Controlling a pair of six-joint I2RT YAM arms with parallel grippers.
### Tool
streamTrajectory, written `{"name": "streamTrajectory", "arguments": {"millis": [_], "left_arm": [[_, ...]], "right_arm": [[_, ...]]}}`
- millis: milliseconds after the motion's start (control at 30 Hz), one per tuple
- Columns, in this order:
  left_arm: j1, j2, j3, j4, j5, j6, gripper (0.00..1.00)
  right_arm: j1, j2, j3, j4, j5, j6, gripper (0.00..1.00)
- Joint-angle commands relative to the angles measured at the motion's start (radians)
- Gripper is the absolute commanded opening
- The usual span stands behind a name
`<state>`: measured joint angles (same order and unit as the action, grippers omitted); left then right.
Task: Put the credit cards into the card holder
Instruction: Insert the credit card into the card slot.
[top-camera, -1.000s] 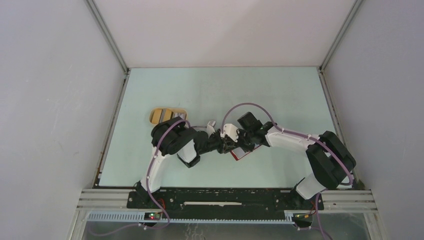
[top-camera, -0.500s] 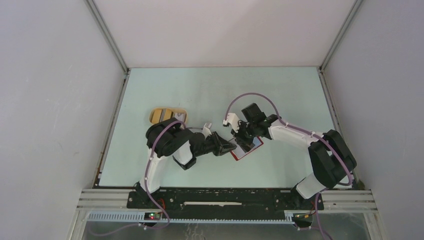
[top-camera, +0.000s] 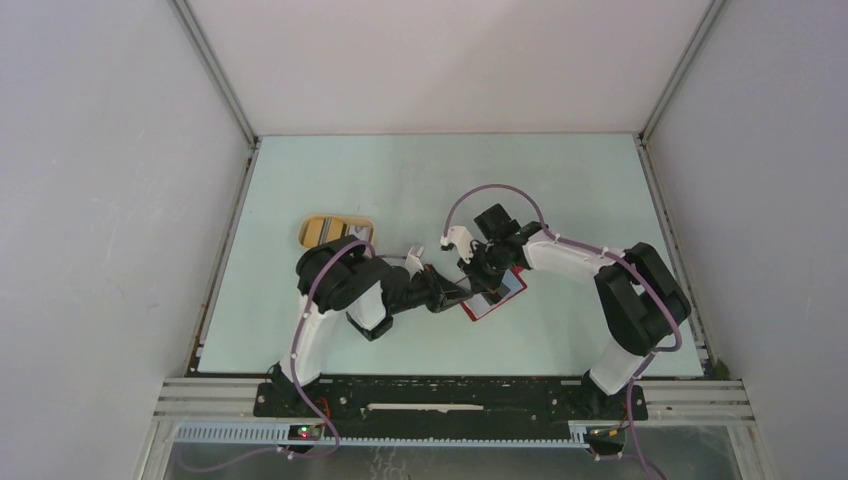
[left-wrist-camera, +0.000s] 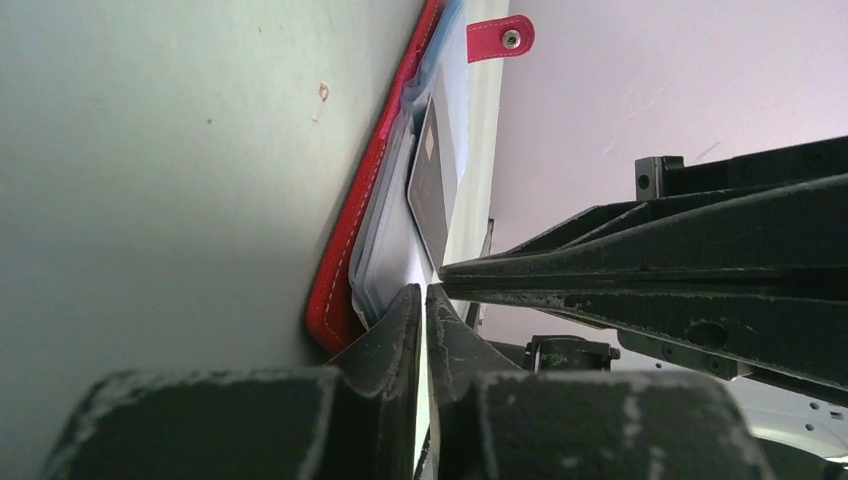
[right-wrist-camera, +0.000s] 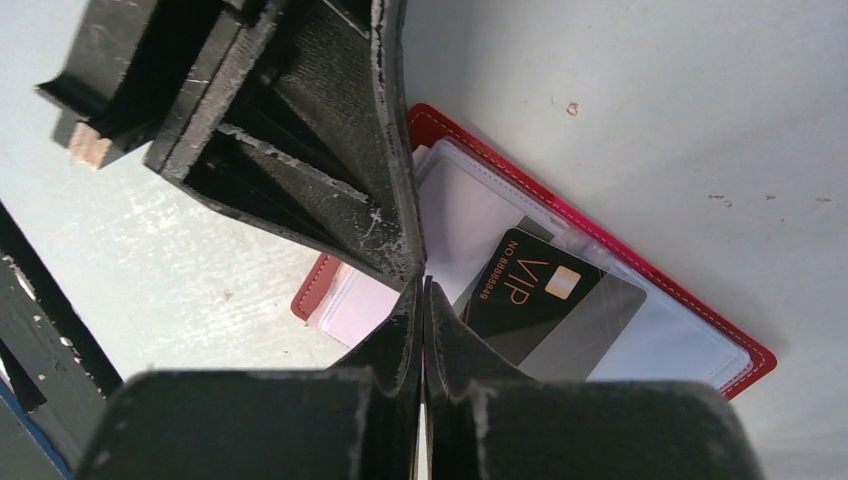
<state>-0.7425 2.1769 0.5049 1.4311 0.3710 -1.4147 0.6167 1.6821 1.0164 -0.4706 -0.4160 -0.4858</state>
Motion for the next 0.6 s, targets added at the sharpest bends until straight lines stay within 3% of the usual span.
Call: {"name": "streamTrajectory", "arguments": {"millis": [0, 333, 567], "left_arm": [[0.008, 0.043, -0.009, -0.098, -0.020, 0.036, 0.10], [0.010, 0.046, -0.016, -0.098, -0.020, 0.040, 0.07], [0.011, 0.056, -0.014, -0.099, -0.019, 0.045, 0.06]], "right_arm": [[0.007, 0.029, 0.048, -0.033, 0.047, 0.026, 0.02], [0.002, 0.048, 0.055, -0.032, 0.126, 0.048, 0.02], [-0.020, 0.049, 0.055, 0.026, 0.275, 0.150, 0.00]]}}
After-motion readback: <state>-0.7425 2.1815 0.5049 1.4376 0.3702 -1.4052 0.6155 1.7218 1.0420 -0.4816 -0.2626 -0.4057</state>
